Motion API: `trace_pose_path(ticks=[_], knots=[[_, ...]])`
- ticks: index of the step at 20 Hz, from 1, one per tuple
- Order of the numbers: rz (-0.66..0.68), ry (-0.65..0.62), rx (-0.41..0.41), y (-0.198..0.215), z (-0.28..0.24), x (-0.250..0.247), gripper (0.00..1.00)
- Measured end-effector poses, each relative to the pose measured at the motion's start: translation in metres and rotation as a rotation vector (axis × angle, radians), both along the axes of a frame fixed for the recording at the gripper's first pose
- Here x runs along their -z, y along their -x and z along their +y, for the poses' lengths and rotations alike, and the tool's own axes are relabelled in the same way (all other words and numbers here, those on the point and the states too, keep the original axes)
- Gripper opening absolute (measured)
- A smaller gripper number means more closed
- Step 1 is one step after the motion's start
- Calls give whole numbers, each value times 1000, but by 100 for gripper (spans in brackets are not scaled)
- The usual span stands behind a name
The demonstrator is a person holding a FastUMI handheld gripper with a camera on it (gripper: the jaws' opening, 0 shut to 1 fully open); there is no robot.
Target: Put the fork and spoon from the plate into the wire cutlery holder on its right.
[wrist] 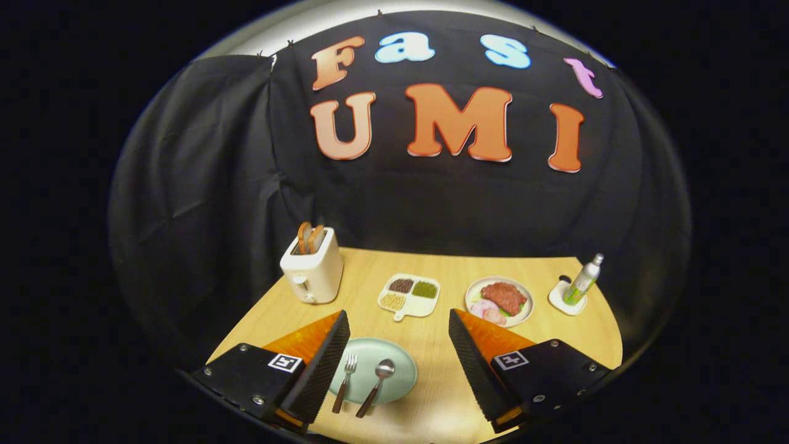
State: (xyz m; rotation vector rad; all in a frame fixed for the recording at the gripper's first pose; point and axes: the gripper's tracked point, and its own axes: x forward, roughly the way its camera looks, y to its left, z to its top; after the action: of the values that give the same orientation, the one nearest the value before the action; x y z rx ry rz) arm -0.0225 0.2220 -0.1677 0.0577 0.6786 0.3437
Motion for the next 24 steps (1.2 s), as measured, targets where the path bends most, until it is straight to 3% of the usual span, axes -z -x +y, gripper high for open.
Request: trace_pose_path(ticks=[10,14,24], knots=[[433,76,-141,59,47,120,96],[564,125,-147,72,51,156,95],[794,176,-88,84,57,223,79]])
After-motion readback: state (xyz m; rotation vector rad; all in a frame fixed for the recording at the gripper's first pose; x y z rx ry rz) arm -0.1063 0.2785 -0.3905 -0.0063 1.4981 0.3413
